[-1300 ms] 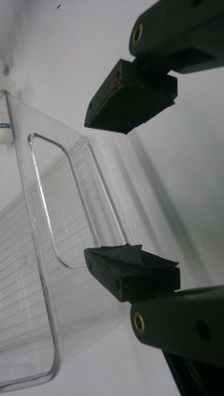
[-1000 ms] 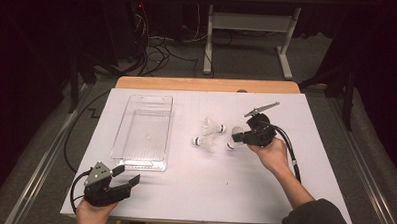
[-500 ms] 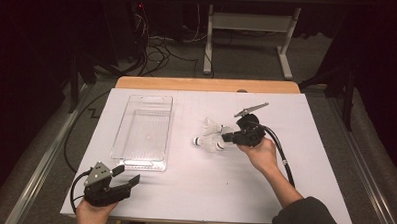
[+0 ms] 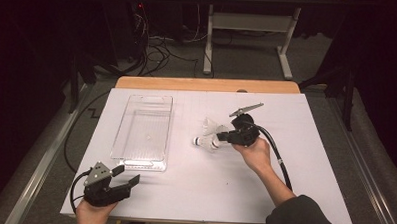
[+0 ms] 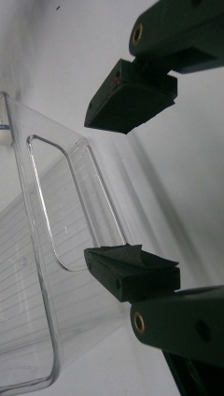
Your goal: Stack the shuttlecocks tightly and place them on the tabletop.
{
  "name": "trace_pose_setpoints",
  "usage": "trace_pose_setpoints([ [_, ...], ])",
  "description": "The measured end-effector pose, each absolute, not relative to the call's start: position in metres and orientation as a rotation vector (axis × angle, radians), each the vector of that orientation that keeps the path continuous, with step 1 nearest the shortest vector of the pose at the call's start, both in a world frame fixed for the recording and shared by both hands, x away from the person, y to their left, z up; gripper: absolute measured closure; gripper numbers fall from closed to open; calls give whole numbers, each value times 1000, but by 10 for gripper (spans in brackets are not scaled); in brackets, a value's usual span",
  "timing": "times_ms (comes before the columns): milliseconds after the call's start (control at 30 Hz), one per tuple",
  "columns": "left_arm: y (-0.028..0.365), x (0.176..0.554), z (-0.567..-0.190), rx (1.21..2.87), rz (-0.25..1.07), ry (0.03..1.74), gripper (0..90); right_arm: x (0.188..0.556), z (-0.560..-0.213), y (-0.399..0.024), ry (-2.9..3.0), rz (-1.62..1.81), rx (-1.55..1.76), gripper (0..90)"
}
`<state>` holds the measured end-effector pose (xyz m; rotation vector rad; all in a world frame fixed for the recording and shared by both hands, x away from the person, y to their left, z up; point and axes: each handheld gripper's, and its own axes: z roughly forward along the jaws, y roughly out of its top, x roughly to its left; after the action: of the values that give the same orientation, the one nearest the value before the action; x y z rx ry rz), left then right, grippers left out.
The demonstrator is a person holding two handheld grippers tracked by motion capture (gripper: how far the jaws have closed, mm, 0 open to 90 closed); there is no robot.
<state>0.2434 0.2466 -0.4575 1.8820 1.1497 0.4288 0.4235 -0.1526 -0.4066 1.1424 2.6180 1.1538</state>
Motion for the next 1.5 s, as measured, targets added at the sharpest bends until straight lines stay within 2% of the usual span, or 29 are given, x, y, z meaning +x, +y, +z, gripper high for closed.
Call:
trace_pose_setpoints([
  [500,246,243,-457,1889,434,1148,330,423,-412,-154,2620,1120,1156,896],
  [1200,245,243,-458,1891,434,1154,330,418,-426,-179,2649,1032,1208,874],
  [1500,245,243,-458,1891,435,1155,330,416,-430,-180,2670,1019,1202,891],
])
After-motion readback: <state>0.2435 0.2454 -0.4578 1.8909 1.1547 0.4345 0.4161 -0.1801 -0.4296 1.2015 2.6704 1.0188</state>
